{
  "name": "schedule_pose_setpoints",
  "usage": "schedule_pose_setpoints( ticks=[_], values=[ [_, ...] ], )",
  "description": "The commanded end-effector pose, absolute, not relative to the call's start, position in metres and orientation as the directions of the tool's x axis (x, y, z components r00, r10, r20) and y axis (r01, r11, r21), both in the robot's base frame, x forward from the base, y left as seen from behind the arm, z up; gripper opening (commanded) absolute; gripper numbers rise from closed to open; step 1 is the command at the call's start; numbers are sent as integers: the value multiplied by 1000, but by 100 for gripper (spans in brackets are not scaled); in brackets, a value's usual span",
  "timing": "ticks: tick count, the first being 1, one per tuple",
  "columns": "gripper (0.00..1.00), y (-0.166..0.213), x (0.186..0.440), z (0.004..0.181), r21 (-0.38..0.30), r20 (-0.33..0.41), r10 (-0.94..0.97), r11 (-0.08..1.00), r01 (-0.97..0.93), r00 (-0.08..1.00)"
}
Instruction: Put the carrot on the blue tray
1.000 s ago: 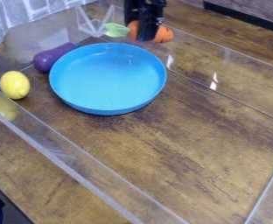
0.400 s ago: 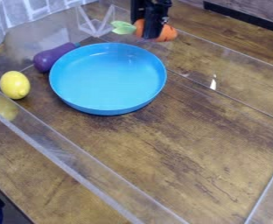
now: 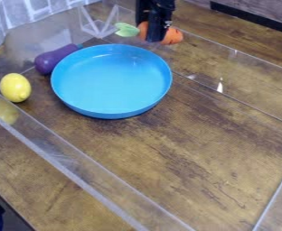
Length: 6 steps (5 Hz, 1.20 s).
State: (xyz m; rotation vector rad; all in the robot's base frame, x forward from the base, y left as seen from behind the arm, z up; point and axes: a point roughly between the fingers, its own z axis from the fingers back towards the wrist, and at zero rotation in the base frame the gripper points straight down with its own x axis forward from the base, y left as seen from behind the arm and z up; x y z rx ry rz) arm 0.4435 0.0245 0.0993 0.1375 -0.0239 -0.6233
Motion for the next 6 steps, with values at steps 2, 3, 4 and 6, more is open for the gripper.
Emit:
schedule_pose_setpoints(
  ticks=[2,3,4,6],
  values=[
    [0,42,430,122,167,7,-488,861,480,873],
    [0,54,428,122,161,-7,-440,886,436,898],
    [0,66,425,123,156,-18,-394,907,392,919],
    [0,77,411,118,151,-43,-316,936,319,948]
  ],
)
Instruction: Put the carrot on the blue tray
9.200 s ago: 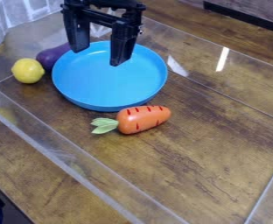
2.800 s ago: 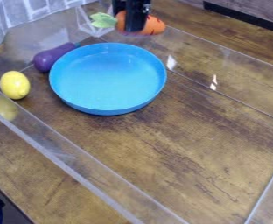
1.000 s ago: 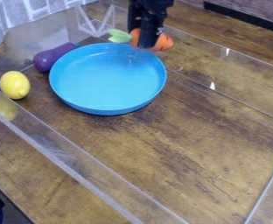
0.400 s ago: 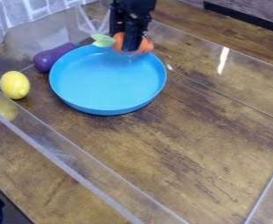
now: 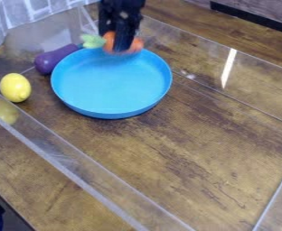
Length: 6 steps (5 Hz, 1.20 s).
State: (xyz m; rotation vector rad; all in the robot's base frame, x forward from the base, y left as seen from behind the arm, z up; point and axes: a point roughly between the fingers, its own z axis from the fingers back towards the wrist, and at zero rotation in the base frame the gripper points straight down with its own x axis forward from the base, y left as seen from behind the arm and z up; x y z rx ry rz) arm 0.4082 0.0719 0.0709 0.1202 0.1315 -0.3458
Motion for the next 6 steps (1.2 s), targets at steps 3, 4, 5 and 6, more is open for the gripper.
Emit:
schedule_pose_setpoints(
  ticks=[3,4,5,6],
  values=[
    [0,64,402,107,148,-69,-306,938,313,950],
    [0,68,397,98,145,-77,-253,954,262,964],
    [0,73,393,89,144,-87,-200,967,211,976],
    [100,78,389,80,141,-98,-147,977,160,984]
  ],
)
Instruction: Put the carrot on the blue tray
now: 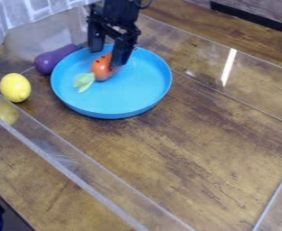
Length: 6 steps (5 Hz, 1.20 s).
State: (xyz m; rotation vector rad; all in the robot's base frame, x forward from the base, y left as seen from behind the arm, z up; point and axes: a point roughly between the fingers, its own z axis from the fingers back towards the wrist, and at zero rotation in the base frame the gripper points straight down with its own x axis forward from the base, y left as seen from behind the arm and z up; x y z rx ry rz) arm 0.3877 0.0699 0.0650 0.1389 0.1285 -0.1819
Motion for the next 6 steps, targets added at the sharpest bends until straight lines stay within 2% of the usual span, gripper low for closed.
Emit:
schedule_pose_setpoints(
  ticks=[1,2,4,6],
  values=[
    [100,76,396,62,133,-111,-195,969,209,975],
    [100,78,402,58,132,-102,-243,958,255,965],
    [100,72,400,71,125,-92,-208,968,219,974],
    [100,75,395,77,118,-81,-261,956,269,962]
  ],
)
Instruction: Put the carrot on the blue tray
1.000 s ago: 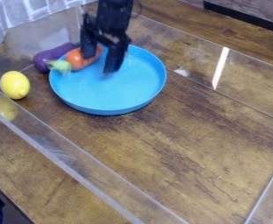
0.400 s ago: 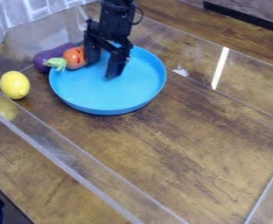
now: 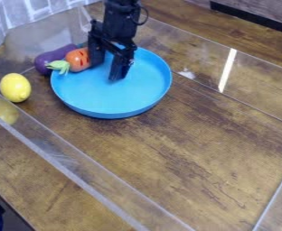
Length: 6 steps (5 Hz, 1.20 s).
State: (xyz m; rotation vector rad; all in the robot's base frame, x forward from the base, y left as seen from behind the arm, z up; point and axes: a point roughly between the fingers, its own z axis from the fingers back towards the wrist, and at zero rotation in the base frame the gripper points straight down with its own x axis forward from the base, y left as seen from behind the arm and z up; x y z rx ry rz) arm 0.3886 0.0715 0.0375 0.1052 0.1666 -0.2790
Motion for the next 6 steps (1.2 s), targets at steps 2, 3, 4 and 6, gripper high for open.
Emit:
schedule_pose_setpoints(
  ticks=[2,3,4,6],
  values=[
    [100,71,393,84,109,-68,-272,954,278,960],
    [100,66,394,82,108,-67,-274,954,280,959],
    [100,61,394,79,107,-64,-276,954,281,959],
    [100,54,381,83,110,-60,-322,939,327,945]
  ],
)
